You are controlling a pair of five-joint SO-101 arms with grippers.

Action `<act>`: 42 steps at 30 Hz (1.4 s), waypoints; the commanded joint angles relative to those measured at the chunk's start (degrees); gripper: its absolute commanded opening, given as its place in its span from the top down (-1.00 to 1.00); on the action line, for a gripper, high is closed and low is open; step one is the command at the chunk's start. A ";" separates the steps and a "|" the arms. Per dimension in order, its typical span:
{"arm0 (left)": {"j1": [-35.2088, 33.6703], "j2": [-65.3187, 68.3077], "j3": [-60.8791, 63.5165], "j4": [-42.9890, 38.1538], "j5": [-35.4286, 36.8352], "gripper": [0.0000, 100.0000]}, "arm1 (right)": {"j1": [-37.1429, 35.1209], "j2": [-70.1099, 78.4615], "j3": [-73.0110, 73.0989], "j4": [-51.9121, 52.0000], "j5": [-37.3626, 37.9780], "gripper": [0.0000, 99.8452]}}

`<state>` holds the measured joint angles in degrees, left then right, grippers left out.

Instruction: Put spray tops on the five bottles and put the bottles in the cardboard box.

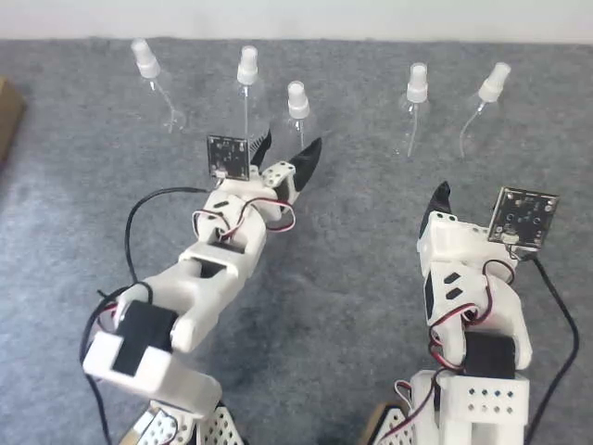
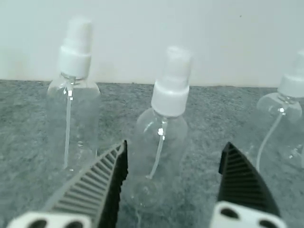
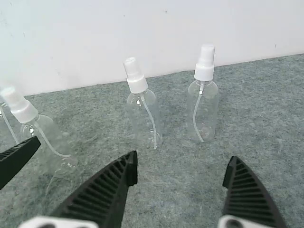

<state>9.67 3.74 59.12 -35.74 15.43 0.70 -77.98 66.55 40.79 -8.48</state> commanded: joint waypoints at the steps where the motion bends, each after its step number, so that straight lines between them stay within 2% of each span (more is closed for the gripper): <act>1: 0.26 -4.48 0.57 0.26 0.97 0.45 | 0.31 -1.36 -1.76 -1.10 -0.26 0.45; 6: -0.35 -4.66 2.15 -4.66 0.97 0.72 | 0.48 -1.36 -1.67 -0.92 -0.62 0.45; 10: -0.18 -4.66 6.81 -14.95 0.79 0.91 | 0.40 -1.36 -1.67 -0.92 -0.62 0.46; 12: 0.09 -4.66 9.54 -20.40 0.79 0.97 | 0.22 -1.36 -1.67 -1.10 -0.70 0.55; 14: 0.18 -4.66 11.12 -23.91 0.79 0.98 | 0.22 -1.36 -1.93 -1.27 -0.70 0.71; 17: -0.18 -4.66 11.38 -24.53 0.79 0.98 | 0.22 -1.36 -1.93 -3.03 -0.26 0.89; 20: -0.35 -5.19 11.74 -25.67 0.79 0.98 | 0.22 -1.36 -1.67 -4.00 -0.18 0.95; 25: -1.14 -12.13 19.30 -34.11 0.97 0.98 | 0.22 -1.63 -1.76 -3.56 -0.18 0.99; 35: -1.41 -27.87 30.37 -32.88 1.05 0.98 | 0.13 -18.07 1.41 1.10 1.23 0.99; 39: -1.58 -32.70 31.69 -28.48 1.14 0.98 | -3.56 -24.66 6.95 -1.89 4.75 0.99; 42: -1.58 -37.63 34.68 -28.31 1.14 0.98 | -5.67 -26.42 8.44 -2.42 4.84 0.99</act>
<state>8.44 -28.35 92.62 -64.31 15.43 -3.08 -102.68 75.16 40.00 -4.97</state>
